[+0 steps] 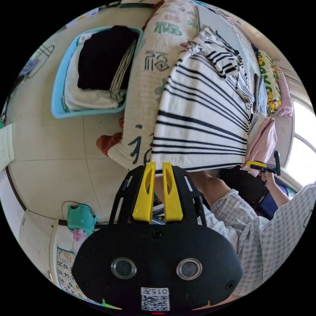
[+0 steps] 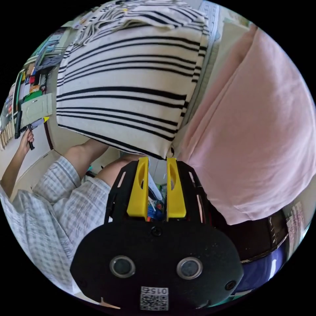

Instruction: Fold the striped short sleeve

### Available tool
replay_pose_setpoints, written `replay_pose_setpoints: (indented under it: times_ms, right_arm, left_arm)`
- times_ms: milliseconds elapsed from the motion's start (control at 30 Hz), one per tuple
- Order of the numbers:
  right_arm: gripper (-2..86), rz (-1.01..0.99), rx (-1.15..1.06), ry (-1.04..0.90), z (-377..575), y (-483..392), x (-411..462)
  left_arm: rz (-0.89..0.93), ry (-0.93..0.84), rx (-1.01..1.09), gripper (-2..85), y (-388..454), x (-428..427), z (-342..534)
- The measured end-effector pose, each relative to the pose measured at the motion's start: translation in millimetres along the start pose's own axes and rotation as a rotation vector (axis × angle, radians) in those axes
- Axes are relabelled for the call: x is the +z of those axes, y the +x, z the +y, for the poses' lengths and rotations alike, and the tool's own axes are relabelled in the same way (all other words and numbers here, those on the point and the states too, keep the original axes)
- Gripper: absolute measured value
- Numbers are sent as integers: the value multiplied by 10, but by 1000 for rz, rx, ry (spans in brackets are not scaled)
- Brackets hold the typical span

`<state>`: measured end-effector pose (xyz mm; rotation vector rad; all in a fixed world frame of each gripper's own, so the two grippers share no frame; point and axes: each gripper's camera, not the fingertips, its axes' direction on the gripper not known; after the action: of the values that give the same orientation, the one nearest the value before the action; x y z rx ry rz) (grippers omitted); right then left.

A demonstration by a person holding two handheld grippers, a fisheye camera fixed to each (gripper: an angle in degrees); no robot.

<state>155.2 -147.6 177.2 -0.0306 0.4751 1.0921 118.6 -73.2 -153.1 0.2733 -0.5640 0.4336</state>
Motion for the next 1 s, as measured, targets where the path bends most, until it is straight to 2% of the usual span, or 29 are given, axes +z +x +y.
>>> replay_pose_setpoints:
  times_ms: [133, 300, 500, 700, 800, 900, 1000]
  right_arm:
    - [98, 113, -109, 296, -638, -399, -581]
    - [121, 151, -290, 461, -1800, -952, -751]
    - [126, 268, -479, 317, -2859, -1466, -154]
    - [79, 274, -438, 253, -3244, -1517, 245]
    - [54, 216, -415, 244, -3322, -1458, 362]
    - [15, 95, -380, 230, -3373, -1265, 346]
    - [2, 59, -224, 357, -3275, -620, -87]
  left_arm:
    - [-39, 181, 219, 66, 572, -282, -649]
    - [41, 322, 376, 102, 1311, -125, -1645]
    - [-88, 243, 559, 117, 2045, 605, -2486]
    - [-234, 197, 536, 83, 1952, 1117, -2864]
    - [-206, 199, 516, 48, 1798, 1188, -3007]
    - [-97, 174, 471, 24, 1584, 1206, -3196]
    - [46, 270, 376, 14, 1146, 834, -3314]
